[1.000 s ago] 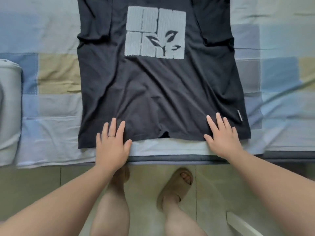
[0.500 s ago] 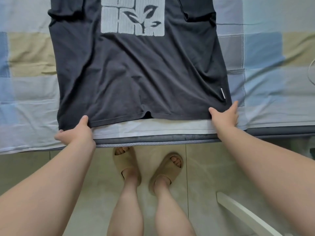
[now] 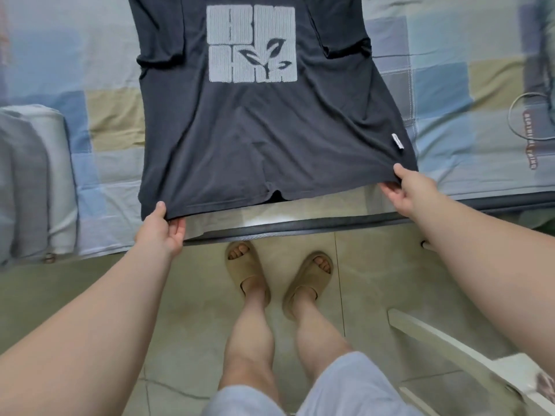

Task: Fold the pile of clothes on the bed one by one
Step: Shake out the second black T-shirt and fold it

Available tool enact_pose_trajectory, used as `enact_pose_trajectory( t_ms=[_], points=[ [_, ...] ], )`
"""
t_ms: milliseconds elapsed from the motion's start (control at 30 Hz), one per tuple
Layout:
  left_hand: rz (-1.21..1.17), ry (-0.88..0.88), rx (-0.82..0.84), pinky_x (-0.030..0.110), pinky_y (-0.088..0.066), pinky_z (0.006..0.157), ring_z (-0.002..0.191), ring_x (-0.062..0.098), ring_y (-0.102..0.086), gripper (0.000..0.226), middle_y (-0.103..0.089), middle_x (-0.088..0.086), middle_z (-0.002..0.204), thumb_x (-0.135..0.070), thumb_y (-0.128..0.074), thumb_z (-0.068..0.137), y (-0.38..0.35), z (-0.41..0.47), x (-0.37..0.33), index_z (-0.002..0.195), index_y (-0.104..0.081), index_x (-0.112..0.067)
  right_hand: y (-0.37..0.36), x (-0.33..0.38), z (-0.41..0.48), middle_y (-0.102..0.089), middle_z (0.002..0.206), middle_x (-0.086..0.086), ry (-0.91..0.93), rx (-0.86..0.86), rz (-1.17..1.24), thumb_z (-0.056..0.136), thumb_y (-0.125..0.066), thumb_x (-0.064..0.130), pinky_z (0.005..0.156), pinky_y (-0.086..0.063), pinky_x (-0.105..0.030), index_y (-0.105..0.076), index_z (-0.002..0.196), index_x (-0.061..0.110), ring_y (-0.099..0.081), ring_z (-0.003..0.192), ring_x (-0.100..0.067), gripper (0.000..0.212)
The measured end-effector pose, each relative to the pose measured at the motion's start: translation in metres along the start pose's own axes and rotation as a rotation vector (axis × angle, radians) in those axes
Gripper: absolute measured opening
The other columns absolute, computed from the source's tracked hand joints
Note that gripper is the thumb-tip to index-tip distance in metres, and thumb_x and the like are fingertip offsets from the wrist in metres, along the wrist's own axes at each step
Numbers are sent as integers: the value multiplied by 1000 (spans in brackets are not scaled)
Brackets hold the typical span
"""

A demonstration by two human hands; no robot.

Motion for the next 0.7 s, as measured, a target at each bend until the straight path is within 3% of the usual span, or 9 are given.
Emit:
enact_pose_trajectory(
  t_ms=[233,367,467,600,700],
  points=[
    [54,-75,-2,25,-53,50,79,11,-68,29,-68,-2,97,-21,-64,99,57,-87,-73,127,-57,-19,43,29,-120,-70,114,-8,72,-76,29,98,-63,9,52,-57,-26,-54,133,9,-70,89,-19,36],
    [76,-72,-39,29,-59,62,73,14,-67,26,-67,2,93,-15,-65,98,116,-126,-74,123,-56,-17,90,8,-172,-69,110,-7,42,-99,39,97,-64,9,50,-56,-25,-55,134,10,-69,85,-17,38],
    [66,-61,-74,32,-54,57,72,17,-66,31,-66,4,90,-12,-67,97,161,-154,-56,126,-56,-16,124,-17,-205,-70,110,-9,19,-108,60,96,-65,6,49,-56,-27,-56,134,9,-69,83,-17,39],
    [77,-48,-69,32,-53,66,74,18,-65,33,-66,6,91,-13,-64,99,216,-185,-27,130,-55,-11,163,-52,-249,-69,102,-9,-10,-82,55,96,-64,5,49,-56,-28,-60,114,9,-69,84,-19,19],
    [87,-40,-60,31,-51,58,74,17,-66,36,-67,6,95,-14,-63,100,248,-203,-13,135,-55,-10,189,-73,-275,-69,99,-9,-38,-70,28,97,-63,7,46,-55,-26,-59,100,12,-68,81,-19,7]
  ],
)
Point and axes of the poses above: each hand's wrist, its own z-axis towards the middle knuckle, its own y-axis out of the back of the hand, x = y × z, the point moved 9 cm from there along z, towards the middle knuckle
